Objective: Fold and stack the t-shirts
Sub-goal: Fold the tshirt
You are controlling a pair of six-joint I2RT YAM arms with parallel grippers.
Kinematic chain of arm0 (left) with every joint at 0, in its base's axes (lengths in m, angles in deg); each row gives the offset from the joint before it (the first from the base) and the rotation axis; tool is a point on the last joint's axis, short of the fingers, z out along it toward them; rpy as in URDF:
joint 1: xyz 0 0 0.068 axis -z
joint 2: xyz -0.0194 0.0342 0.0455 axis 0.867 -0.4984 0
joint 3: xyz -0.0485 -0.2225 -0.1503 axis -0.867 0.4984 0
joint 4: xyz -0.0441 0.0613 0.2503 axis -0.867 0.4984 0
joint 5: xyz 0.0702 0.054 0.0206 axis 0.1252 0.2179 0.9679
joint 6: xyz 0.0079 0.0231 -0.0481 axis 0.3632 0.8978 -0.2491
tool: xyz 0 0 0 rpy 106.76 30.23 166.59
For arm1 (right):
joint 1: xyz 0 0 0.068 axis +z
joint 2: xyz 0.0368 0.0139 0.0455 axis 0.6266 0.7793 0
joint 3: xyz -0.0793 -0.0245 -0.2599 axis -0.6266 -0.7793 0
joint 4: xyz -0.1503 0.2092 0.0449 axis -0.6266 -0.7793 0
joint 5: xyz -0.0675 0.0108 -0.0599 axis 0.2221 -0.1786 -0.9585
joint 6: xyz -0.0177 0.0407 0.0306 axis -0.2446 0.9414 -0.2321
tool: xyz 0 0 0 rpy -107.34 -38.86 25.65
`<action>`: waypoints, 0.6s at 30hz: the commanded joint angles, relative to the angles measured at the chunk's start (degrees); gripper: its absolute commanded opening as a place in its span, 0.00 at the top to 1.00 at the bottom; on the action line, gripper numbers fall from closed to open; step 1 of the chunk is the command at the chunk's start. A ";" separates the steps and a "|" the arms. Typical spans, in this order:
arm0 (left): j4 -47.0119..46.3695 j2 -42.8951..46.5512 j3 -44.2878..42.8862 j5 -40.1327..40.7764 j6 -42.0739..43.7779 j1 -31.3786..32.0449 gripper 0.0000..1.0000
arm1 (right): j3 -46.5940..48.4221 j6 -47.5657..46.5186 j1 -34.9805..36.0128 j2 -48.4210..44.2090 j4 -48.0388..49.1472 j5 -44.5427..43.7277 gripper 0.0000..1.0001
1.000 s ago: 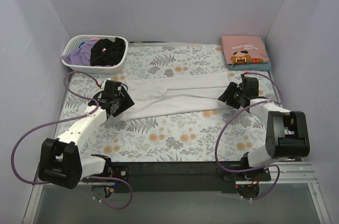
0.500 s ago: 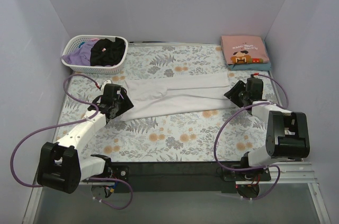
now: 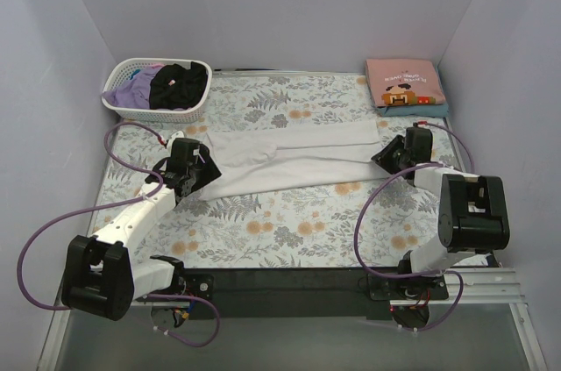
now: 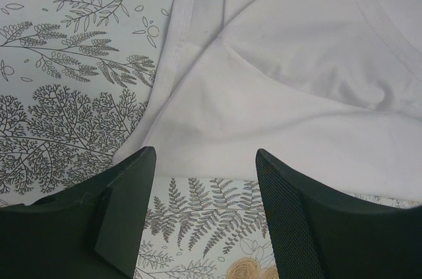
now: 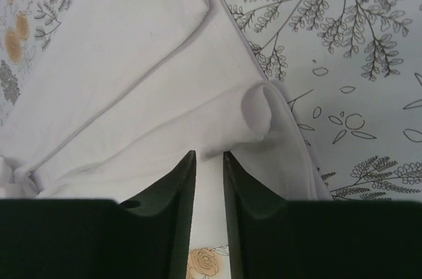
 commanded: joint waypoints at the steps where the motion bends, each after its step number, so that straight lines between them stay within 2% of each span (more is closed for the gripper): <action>1: -0.36 0.60 0.07 1.03 0.61 -0.04 0.39 | 4.46 0.03 -0.15 0.41 2.03 0.33 0.74; 5: -0.35 0.51 0.16 0.94 0.70 -0.04 0.39 | 7.19 -0.15 -0.15 2.43 2.03 0.94 0.95; 13: -0.35 0.25 0.33 0.76 0.70 0.04 0.39 | 13.43 -1.90 -0.15 9.29 1.94 3.05 0.96; 18: -0.36 0.07 0.16 0.50 0.79 0.04 0.39 | 17.74 -5.59 -0.41 12.98 1.68 5.86 0.84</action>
